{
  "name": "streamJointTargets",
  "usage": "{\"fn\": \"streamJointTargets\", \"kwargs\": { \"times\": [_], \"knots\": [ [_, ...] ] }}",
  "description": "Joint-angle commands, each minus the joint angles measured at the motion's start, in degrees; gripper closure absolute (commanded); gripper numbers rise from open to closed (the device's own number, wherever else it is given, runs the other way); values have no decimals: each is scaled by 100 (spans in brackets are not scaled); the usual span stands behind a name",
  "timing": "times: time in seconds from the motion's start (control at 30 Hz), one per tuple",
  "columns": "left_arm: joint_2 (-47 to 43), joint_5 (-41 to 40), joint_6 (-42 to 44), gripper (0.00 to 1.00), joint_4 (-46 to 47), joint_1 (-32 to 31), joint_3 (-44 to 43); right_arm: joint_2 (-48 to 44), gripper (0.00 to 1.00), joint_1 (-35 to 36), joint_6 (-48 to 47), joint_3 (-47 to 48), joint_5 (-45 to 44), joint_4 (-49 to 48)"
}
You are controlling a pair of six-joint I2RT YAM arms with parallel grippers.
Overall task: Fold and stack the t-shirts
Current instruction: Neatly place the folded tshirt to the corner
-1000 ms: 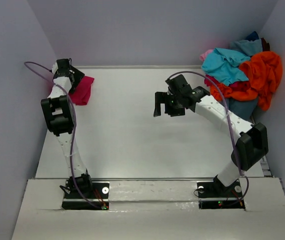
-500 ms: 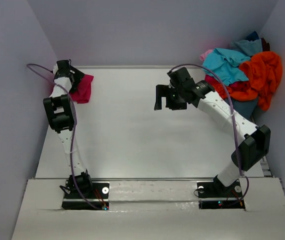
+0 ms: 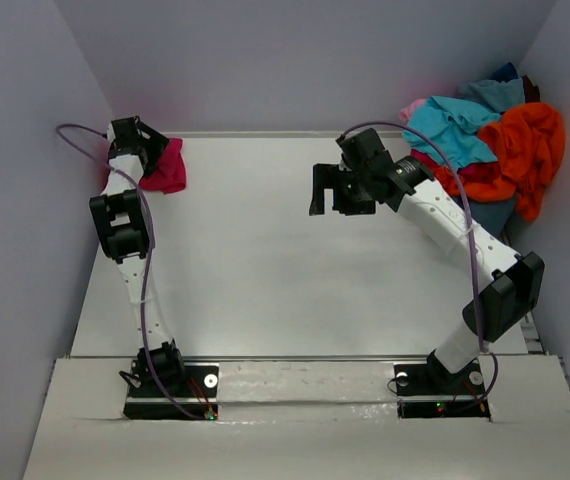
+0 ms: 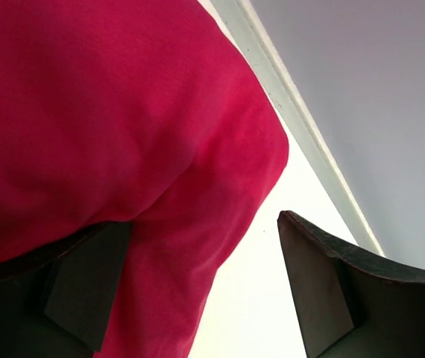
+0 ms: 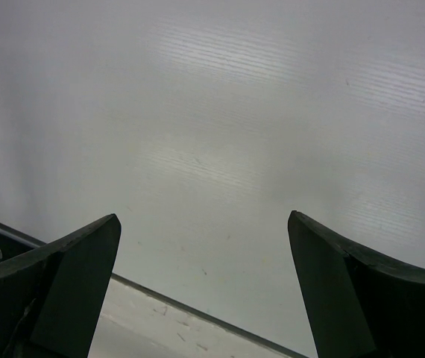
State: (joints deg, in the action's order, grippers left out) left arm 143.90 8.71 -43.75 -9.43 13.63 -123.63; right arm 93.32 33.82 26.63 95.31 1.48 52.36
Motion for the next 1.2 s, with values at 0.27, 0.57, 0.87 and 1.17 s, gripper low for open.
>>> {"fn": "streamJointTargets", "kwargs": {
  "times": [0.27,0.57,0.87,1.17],
  "knots": [
    [-1467,245,305,7,662,-132,1252,-507,0,10,-123,67,-121,-375],
    [-3137,-308,912,6,170,-844,1745,-727,0,10,-159,-460,-402,-621],
    [-4402,-800,1325,6,-1104,-2161,3078,-96,0,-42,236,-373,-937,-683],
    [-5914,-1310,1448,6,-1246,-2962,5171,-24,0,-95,553,-574,-1281,-929]
  ]
}}
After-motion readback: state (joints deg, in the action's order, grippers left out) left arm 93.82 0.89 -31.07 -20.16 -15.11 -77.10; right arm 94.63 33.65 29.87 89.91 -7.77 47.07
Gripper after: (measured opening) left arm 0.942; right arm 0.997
